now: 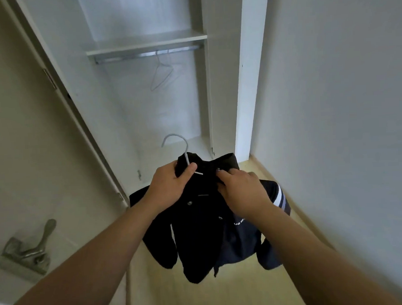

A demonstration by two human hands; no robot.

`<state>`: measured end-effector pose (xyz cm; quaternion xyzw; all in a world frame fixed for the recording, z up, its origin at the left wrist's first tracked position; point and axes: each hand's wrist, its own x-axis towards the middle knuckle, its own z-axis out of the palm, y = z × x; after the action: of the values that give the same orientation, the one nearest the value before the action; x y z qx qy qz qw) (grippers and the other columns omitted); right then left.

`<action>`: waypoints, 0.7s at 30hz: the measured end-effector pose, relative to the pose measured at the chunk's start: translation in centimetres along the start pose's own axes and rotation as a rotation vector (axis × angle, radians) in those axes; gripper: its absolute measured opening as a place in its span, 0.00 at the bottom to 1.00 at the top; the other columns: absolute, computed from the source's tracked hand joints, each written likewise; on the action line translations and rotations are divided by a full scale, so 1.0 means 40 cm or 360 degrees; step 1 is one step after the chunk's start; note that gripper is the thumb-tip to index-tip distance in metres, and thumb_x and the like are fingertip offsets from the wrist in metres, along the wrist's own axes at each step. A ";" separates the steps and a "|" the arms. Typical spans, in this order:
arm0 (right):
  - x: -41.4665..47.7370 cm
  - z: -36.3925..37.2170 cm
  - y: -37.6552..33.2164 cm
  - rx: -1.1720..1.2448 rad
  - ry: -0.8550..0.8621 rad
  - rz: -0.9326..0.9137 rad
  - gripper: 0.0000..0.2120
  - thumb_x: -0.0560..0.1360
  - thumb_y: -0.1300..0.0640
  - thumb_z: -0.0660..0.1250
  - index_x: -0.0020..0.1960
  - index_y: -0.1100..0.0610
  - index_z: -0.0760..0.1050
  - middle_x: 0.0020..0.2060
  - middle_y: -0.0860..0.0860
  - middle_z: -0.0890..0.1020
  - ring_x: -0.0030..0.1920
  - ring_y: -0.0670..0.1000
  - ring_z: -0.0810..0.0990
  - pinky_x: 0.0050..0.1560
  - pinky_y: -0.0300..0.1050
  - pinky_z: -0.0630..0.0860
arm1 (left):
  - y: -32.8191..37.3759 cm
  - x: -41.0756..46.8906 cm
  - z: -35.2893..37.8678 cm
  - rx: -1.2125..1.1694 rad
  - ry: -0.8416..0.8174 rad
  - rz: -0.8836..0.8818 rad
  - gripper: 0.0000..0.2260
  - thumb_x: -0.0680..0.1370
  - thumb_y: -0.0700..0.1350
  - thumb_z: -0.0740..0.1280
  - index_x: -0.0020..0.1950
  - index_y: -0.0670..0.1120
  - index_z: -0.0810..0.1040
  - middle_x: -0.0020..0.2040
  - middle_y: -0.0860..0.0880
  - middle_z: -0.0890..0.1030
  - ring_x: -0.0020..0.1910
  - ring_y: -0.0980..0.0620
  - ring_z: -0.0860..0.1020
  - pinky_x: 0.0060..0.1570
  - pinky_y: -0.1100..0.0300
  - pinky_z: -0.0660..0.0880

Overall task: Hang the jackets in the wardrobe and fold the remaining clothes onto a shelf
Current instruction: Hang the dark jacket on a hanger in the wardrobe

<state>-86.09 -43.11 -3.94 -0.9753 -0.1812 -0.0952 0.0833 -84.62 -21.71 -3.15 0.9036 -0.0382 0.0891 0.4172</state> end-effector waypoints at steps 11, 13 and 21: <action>0.522 0.141 -0.045 0.0231 0.0194 0.0006 0.15 0.84 0.48 0.57 0.45 0.56 0.73 0.39 0.50 0.78 0.40 0.55 0.76 0.42 0.54 0.75 | -0.240 0.470 -0.092 0.0082 -0.0062 0.0192 0.16 0.80 0.63 0.64 0.48 0.50 0.77 0.43 0.54 0.80 0.43 0.59 0.79 0.42 0.61 0.74; 0.623 0.161 -0.046 0.0257 0.0225 0.0103 0.14 0.84 0.48 0.57 0.46 0.55 0.73 0.40 0.50 0.78 0.41 0.55 0.77 0.41 0.52 0.74 | -0.298 0.565 -0.124 0.0155 -0.0042 0.0258 0.15 0.81 0.61 0.63 0.44 0.51 0.74 0.42 0.53 0.76 0.41 0.57 0.77 0.40 0.58 0.71; 0.969 0.250 -0.084 0.0463 0.0156 0.0352 0.14 0.84 0.47 0.57 0.55 0.51 0.79 0.46 0.48 0.81 0.46 0.53 0.79 0.44 0.50 0.78 | -0.461 0.860 -0.167 0.0790 0.0320 0.0397 0.16 0.81 0.56 0.61 0.56 0.48 0.84 0.56 0.54 0.81 0.54 0.47 0.75 0.54 0.50 0.70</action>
<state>-50.26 -24.95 -4.83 -0.9611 -0.0806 -0.1056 0.2422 -49.09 -4.47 -6.05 0.9530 -0.0845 0.2354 0.1708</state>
